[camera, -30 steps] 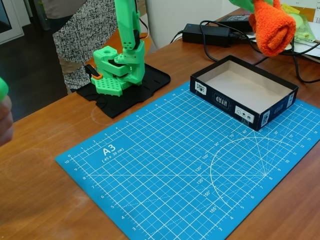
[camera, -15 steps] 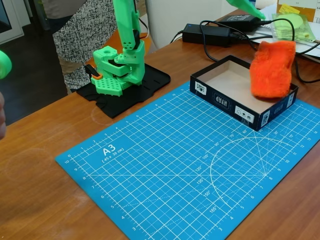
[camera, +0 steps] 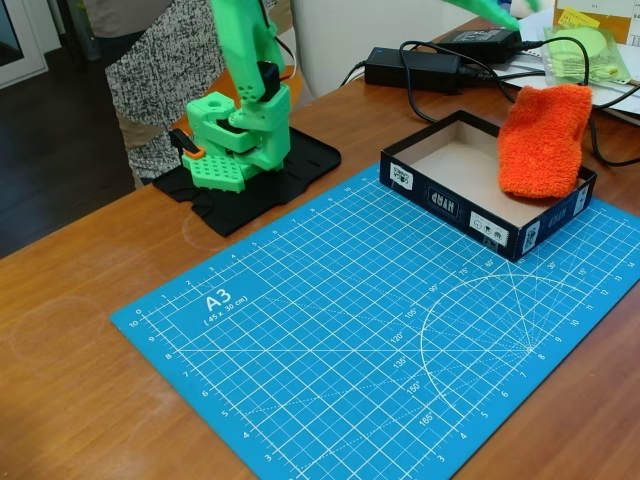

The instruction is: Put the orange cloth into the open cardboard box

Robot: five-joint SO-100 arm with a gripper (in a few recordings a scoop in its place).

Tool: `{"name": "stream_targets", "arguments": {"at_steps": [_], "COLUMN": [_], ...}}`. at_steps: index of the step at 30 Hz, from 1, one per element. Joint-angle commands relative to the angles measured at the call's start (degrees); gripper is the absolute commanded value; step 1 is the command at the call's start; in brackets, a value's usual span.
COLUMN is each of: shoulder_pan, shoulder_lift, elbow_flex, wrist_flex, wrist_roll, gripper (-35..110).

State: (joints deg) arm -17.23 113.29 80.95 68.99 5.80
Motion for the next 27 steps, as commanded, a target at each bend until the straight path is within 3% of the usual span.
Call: {"name": "stream_targets", "arguments": {"at_steps": [1, 5, 8, 17, 21, 27], "shoulder_pan": [8.4, 13.3, 10.4, -11.3, -17.8, -22.4], "shoulder_lift": [11.2, 23.8, 21.1, -13.5, -19.4, -20.9], "elbow_flex": [10.8, 31.6, 38.1, 22.5, 16.2, 12.0], "wrist_flex": [-1.5, -11.0, -16.9, -19.5, -18.8, -17.8], "wrist_roll": [-2.3, -5.2, -7.4, -9.3, -11.6, -10.9], "gripper": [0, 0, 0, 24, 34, 37]}}
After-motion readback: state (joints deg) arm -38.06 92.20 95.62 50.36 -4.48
